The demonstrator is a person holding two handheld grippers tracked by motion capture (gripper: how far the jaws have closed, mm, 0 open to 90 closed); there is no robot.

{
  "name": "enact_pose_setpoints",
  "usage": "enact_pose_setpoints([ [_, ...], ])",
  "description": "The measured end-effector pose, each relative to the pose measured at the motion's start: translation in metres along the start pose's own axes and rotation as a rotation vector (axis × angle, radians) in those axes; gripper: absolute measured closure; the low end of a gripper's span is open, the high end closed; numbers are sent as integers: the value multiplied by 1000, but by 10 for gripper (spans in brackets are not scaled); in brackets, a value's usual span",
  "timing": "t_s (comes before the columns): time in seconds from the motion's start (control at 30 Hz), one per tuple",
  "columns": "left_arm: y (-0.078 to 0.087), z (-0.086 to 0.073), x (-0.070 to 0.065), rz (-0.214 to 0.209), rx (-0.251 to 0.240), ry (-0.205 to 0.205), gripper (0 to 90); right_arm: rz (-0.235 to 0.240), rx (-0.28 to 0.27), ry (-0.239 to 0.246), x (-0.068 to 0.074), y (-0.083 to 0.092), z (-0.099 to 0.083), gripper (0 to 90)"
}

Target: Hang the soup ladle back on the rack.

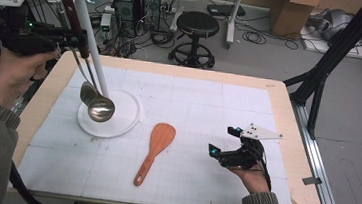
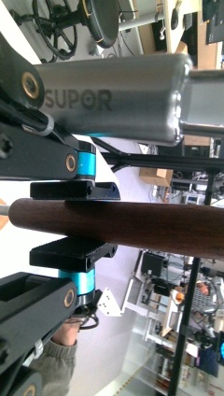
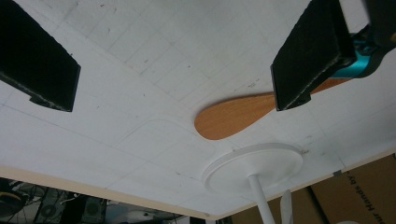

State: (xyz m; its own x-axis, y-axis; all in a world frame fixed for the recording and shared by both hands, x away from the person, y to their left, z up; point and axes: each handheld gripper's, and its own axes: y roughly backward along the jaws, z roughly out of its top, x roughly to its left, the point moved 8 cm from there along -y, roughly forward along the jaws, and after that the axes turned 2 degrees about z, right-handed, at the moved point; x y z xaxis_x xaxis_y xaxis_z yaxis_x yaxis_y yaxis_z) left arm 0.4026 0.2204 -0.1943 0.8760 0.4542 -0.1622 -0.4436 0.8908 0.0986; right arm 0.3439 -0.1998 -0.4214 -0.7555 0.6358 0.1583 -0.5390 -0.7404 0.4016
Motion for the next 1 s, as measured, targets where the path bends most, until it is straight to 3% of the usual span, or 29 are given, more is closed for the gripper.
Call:
enact_pose_setpoints([
  [0.4,6,-5,-1,28,-38,13,715,3,-12,7,1,0,2,3],
  [0.67,13,-6,1,70,-63,10,717,6,-13,9,2,0,2,3],
  [1.0,9,-3,2,55,-39,22,731,16,-12,10,3,-2,2,3],
])
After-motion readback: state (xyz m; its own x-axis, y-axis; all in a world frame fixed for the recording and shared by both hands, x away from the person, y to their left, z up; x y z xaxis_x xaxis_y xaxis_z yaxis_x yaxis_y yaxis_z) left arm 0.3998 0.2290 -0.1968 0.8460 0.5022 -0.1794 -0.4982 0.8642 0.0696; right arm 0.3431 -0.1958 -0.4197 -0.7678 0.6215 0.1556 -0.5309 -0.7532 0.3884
